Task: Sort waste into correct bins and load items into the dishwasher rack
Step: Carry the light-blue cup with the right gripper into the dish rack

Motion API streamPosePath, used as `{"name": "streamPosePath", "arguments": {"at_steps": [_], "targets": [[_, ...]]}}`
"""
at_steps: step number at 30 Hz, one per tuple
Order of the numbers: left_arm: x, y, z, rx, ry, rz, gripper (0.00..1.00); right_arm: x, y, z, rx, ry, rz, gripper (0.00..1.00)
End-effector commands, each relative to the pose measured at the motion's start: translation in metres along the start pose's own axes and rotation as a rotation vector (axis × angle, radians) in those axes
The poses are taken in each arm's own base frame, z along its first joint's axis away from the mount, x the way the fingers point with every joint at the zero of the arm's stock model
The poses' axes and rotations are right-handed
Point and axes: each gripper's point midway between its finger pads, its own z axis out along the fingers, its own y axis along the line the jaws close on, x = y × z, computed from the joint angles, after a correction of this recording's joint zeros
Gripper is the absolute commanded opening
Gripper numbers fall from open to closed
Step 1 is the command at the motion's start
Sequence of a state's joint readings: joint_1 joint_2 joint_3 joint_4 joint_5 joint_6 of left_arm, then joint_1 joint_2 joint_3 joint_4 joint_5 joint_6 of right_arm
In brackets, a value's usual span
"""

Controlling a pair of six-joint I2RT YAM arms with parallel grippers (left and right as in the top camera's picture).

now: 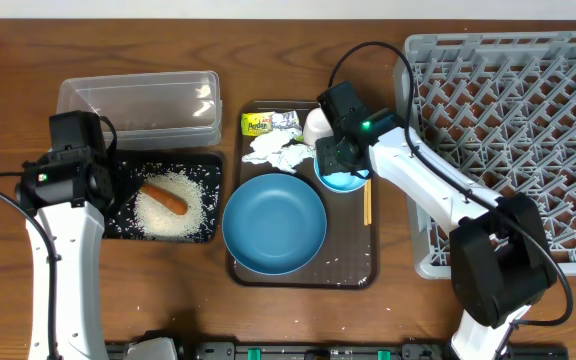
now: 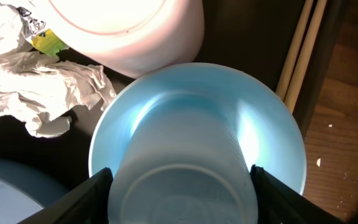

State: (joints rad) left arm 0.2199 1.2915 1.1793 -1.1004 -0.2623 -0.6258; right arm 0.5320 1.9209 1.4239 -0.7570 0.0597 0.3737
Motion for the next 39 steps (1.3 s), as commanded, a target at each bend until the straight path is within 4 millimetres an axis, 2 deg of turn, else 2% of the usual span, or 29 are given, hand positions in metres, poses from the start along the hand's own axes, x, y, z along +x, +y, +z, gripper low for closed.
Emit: {"name": "streamPosePath", "arguments": {"at_steps": [1, 4, 6, 8, 14, 18, 20, 22, 24, 27, 31, 35, 39], "targets": [[-0.004, 0.002, -0.002, -0.012, -0.012, -0.013, 0.98, -0.003, -0.008, -0.002, 0.001, -0.005, 0.020, 0.65], [-0.004, 0.002, -0.002, -0.011, -0.013, -0.013, 0.98, -0.010, -0.016, -0.014, 0.000, -0.027, 0.042, 0.64], [-0.004, 0.002, -0.002, -0.012, -0.012, -0.013, 0.98, -0.018, -0.023, -0.028, -0.006, -0.057, 0.061, 0.61], [-0.004, 0.002, -0.002, -0.012, -0.012, -0.013, 0.98, -0.030, -0.028, -0.050, -0.029, -0.102, 0.078, 0.58], [-0.004, 0.002, -0.002, -0.012, -0.012, -0.013, 0.98, -0.070, -0.051, -0.157, -0.192, -0.321, 0.123, 0.59], [-0.004, 0.002, -0.002, -0.012, -0.012, -0.013, 0.98, -0.086, -0.087, -0.225, -0.240, -0.482, 0.181, 0.59], [-0.004, 0.002, -0.002, -0.011, -0.013, -0.013, 0.98, -0.090, -0.117, -0.254, -0.224, -0.557, 0.235, 0.59], [-0.004, 0.002, -0.002, -0.012, -0.012, -0.013, 0.98, -0.087, -0.152, -0.275, -0.170, -0.610, 0.295, 0.59], [-0.004, 0.002, -0.002, -0.012, -0.012, -0.013, 0.98, -0.079, -0.193, -0.286, -0.083, -0.639, 0.365, 0.63], [-0.004, 0.002, -0.002, -0.011, -0.013, -0.013, 0.98, -0.058, -0.259, -0.293, 0.076, -0.646, 0.494, 0.62], [-0.004, 0.002, -0.002, -0.012, -0.012, -0.013, 0.98, -0.031, -0.325, -0.293, 0.199, -0.618, 0.596, 0.61], [-0.004, 0.002, -0.002, -0.012, -0.012, -0.013, 0.98, -0.006, -0.375, -0.279, 0.260, -0.563, 0.708, 0.61], [-0.004, 0.002, -0.002, -0.012, -0.012, -0.013, 0.98, 0.019, -0.418, -0.250, 0.322, -0.461, 0.814, 0.61]]}}
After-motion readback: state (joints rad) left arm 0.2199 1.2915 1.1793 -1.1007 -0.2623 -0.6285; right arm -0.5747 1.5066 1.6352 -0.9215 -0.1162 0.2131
